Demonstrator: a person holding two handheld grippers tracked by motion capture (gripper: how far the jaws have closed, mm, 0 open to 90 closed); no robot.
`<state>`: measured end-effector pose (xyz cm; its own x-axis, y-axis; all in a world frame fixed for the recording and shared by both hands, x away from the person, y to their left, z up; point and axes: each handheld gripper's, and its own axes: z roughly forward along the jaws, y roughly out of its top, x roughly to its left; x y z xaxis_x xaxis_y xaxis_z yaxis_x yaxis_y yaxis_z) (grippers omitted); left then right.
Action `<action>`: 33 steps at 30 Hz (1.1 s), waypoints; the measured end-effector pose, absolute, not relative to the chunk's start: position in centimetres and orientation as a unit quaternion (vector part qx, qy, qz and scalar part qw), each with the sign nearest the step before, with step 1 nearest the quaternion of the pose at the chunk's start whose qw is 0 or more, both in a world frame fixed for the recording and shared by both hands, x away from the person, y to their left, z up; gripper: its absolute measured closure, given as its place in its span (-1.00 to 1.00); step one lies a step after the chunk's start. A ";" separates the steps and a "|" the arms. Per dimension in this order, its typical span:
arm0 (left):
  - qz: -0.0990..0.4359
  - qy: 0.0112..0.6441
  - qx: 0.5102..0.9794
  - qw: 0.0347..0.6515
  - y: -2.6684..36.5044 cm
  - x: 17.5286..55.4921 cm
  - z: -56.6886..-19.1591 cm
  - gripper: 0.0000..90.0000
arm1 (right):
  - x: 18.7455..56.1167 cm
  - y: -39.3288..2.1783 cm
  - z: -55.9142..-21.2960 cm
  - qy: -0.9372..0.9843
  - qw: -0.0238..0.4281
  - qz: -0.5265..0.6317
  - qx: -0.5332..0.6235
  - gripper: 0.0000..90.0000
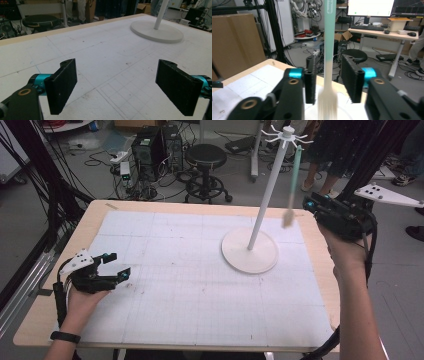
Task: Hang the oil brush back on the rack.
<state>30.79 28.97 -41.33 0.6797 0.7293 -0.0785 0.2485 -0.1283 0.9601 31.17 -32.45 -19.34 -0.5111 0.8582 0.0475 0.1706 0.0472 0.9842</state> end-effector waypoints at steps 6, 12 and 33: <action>0.212 0.341 0.717 0.569 29.1 30.8 -41.3 -0.60 | 30.3 -32.5 -20.2 0.659 0.294 0.582 0.375 0.05; 0.215 0.347 0.710 0.574 29.4 30.8 -41.2 -0.60 | 29.4 -32.3 -23.0 0.680 0.277 0.578 0.356 -0.22; 0.225 0.343 0.723 0.557 29.6 30.6 -41.3 -0.61 | 28.1 -28.6 -36.0 0.726 0.175 0.579 0.327 -0.63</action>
<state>30.60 29.58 -41.29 0.6639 0.7456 -0.0571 0.2452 -0.1450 0.9586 28.08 -28.56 -36.01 -0.7244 0.6778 0.1257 0.2730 0.1146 0.9552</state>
